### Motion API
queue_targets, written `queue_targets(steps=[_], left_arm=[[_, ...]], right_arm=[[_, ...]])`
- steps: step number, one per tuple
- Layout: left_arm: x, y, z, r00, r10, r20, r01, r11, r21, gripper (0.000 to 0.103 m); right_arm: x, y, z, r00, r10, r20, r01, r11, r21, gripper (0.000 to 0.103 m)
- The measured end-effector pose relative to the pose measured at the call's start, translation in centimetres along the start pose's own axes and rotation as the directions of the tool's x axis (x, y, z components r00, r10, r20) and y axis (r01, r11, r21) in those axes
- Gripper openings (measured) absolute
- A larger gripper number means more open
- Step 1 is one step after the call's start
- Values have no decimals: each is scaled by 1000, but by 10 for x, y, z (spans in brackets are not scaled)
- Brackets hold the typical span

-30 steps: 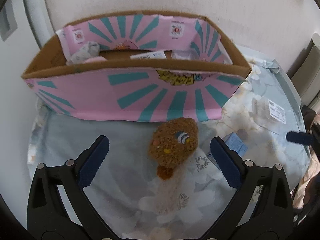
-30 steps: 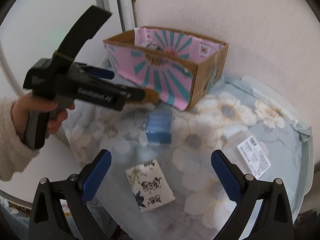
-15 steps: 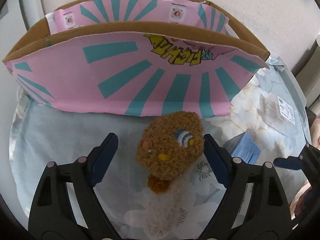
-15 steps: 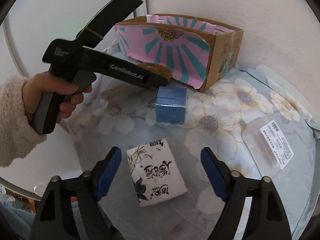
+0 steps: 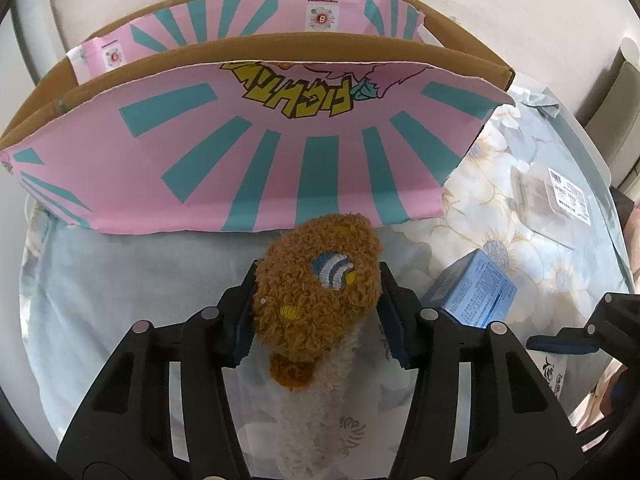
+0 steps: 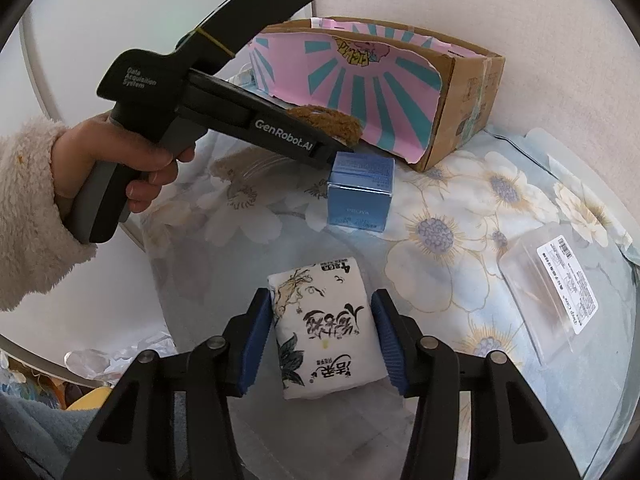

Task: Organize objects
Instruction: 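Grasp the brown plush toy with the left gripper while the right grasps the white tissue pack, then carry plush toy and tissue pack into the cardboard box and open both grippers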

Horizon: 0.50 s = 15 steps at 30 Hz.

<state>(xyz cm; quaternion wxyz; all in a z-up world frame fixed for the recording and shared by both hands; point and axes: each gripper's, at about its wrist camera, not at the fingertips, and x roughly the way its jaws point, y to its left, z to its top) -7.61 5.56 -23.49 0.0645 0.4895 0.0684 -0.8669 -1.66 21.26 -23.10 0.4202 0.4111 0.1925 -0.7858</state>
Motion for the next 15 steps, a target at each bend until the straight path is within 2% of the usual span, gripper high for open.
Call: queue_targets(steps=[9,15], left_arm=[[-8,8,-4,1000,-6,2,6,1000,-18,47],[-29,12,-4,1000,-9,16,10,999,-31,47]], right_arm=[[-6,-2,2,1000,-2,-1,2,1000,23,47],[-26,-8,6,999,-19,28,18,998,56,47]])
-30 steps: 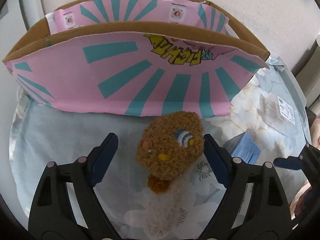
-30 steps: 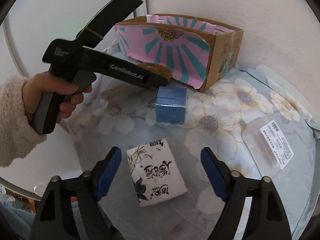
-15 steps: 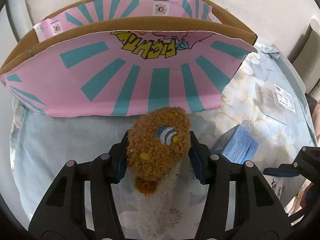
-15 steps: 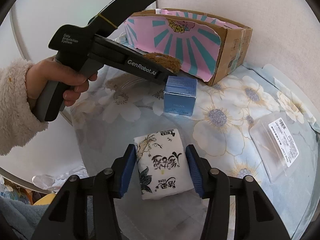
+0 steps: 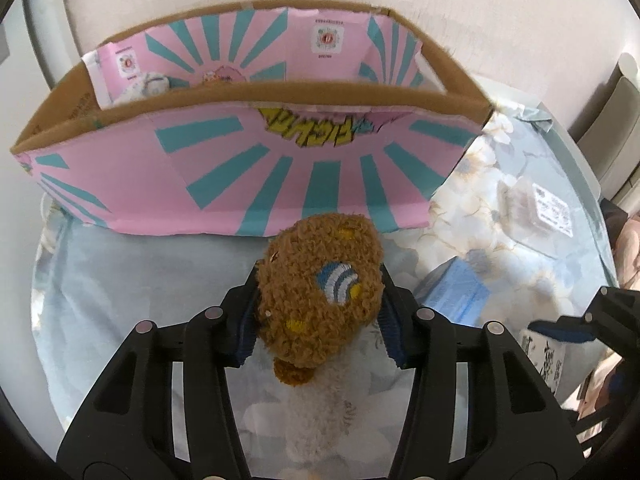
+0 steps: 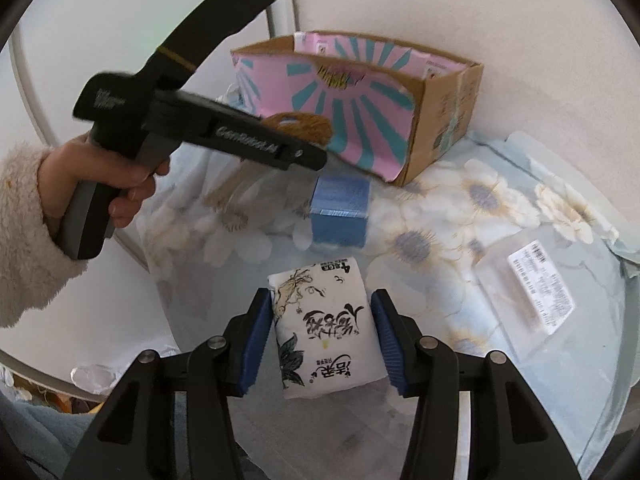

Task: Organize objects
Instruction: 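Carry plush toy and tissue pack into the cardboard box and open both grippers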

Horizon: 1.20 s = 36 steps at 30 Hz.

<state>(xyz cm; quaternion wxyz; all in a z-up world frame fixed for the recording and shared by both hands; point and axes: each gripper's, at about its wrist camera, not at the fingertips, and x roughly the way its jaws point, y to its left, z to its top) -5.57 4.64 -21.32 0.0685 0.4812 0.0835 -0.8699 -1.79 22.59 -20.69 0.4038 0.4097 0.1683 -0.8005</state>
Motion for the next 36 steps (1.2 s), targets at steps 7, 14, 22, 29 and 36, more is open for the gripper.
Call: queue_targets(steps=[7,14,22,29,36], left_arm=[[-35,-23,13,1000,-7,29,7,1000,-8,46],[-65,-22,25,998,-11,63,12,1000,-16,46],[-97,-15,39,996,-18,90,19,1000,-10,46],[-113,1,60,994,-24,110,26,999,-21,46],[-116,30,91,993,-28,115,32,999,-35,46]], right_arm=[[-23,-14,20,999,-24,31,21,996,88,47],[-49,-23,52,996,-66,64,56,987,148,47],[-69,-26,86,989,-107,103,88,981,175,47],[-75,-31,125,986,-115,122,87,973,214,47],[-71,-36,166,981,-138,136,105,969,225,47]])
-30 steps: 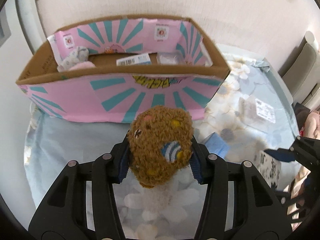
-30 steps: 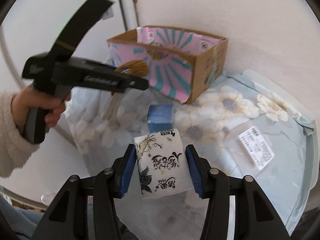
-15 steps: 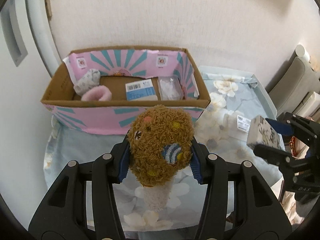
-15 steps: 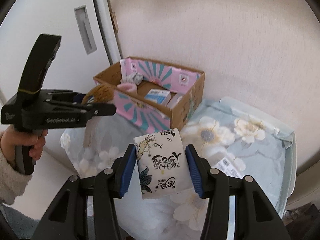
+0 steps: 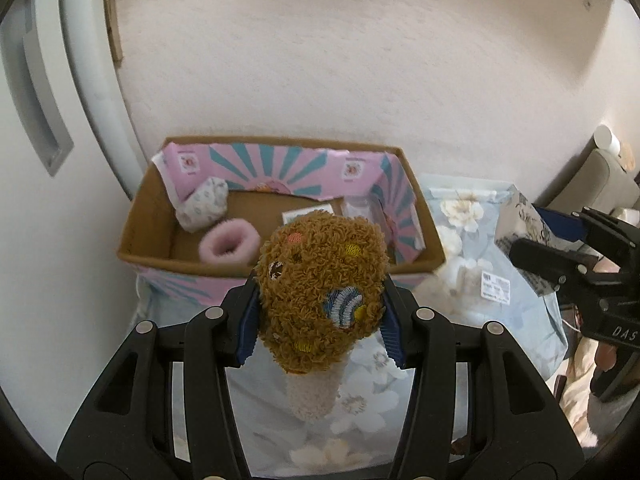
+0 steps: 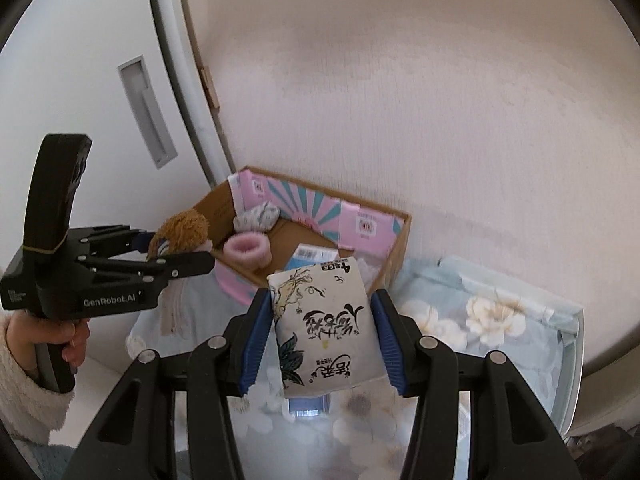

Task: Organize objects
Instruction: 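Carry plush toy and tissue pack into the cardboard box and open both grippers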

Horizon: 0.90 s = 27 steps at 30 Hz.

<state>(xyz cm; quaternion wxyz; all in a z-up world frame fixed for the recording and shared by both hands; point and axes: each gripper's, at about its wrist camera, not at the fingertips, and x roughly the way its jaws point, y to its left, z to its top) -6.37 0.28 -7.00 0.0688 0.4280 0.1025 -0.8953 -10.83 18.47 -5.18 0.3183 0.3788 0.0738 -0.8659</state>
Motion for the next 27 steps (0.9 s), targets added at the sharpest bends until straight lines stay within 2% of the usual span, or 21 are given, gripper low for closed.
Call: queue_targets(steps=[15,27], left_arm=[[20,61,71,1000,6,29,-7,1000,25,46],[89,104,100,998,-36,-58,38,998,43,46]], right_arm=[[60,19,66,1000,-27,-6,28,1000,7,47],[138,41,90,995,-29,-99,31,999,16,47]])
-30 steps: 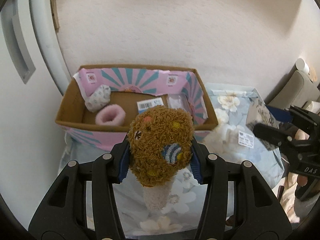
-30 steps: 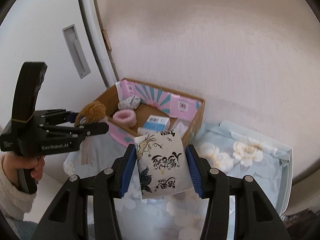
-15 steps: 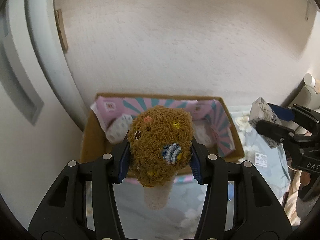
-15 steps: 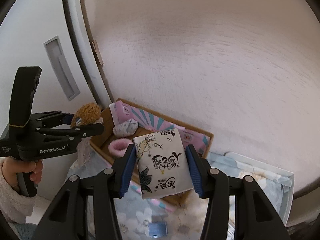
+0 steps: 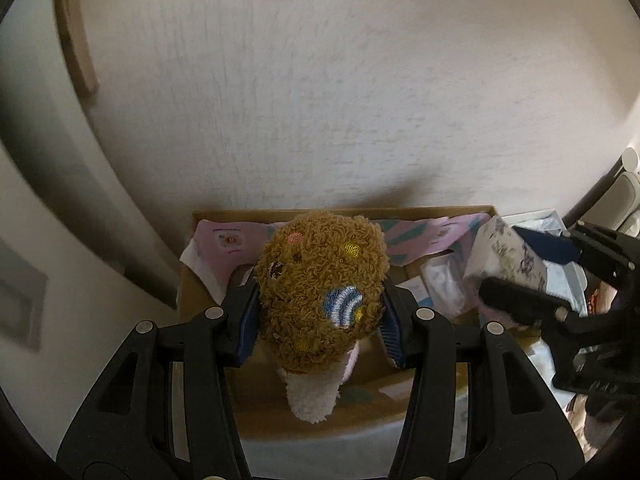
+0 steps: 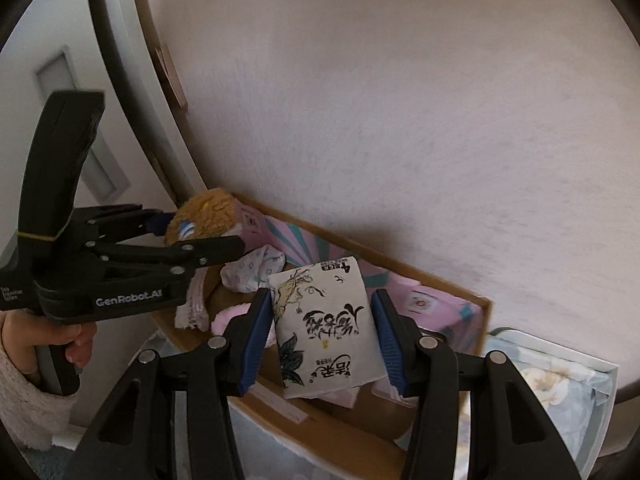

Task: Organize objects
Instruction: 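Carry plush toy and tissue pack into the cardboard box and open both grippers, then withdraw both grippers from the cardboard box toward the remaining items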

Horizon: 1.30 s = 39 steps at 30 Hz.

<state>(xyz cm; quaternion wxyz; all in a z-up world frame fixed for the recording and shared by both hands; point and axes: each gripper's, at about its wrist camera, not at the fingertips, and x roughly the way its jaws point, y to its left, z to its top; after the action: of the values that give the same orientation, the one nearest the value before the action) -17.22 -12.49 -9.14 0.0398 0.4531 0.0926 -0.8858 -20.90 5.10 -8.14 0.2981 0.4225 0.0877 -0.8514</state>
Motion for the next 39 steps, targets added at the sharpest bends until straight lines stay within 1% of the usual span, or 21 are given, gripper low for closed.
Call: queue_targets(steps=[5,9,13,17,21,22,23,24,25,27,29,32,34,36,38,39], left_arm=[[28,11,6,999,-28,-44,28,1000,-8,46],[43,15,5,997,-36,-63,36,999,-12,46],[54,16,3,995,-50,-89,49,999,-7,46],[57,15,4,994,-46,-94,47,999,5,46],[55,13,6,995,-51,-88,53,999,14,47],[54,12,7,995,-45,-91,47,999,13,51],[54,11,7,995,-44,-95,45,999,13,62],[54,10,8,994,-45,-98,47,999,13,75],[52,8,8,994,-50,-95,52,999,15,101],[51,8,6,995,-60,-79,61,998,8,103],[55,6,4,994,-71,-88,71,997,-1,103],[60,-3,2,994,-58,-89,58,998,2,103],[63,-15,0,994,-58,-94,58,998,4,103],[61,-33,5,994,-51,-98,53,999,12,103],[63,-39,4,994,-44,-98,46,999,21,103],[65,-43,3,994,-41,-99,44,999,25,103]], right_arm=[[29,8,-3,999,-12,-43,12,1000,-2,47],[47,10,-11,997,-21,-73,22,1000,17,47],[55,11,-18,995,-10,-97,14,999,32,47],[59,13,-24,993,-18,-113,20,1000,21,47],[55,14,-26,995,11,-102,-9,1000,23,47],[54,14,-26,994,23,-103,-20,999,26,51],[53,14,-26,994,34,-106,-31,999,26,56],[51,15,-27,994,39,-106,-37,999,24,71],[49,15,-29,994,39,-102,-37,999,20,85],[42,16,-33,996,31,-85,-30,1000,8,88],[36,15,-37,997,19,-75,-18,1000,8,88],[30,11,-41,998,10,-70,-9,1000,21,88],[27,10,-41,998,9,-67,-7,1000,27,88],[23,9,-42,998,9,-63,-7,1000,28,88],[19,9,-42,998,7,-60,-5,1000,23,88],[16,-3,-41,998,4,-61,-3,1000,22,88]])
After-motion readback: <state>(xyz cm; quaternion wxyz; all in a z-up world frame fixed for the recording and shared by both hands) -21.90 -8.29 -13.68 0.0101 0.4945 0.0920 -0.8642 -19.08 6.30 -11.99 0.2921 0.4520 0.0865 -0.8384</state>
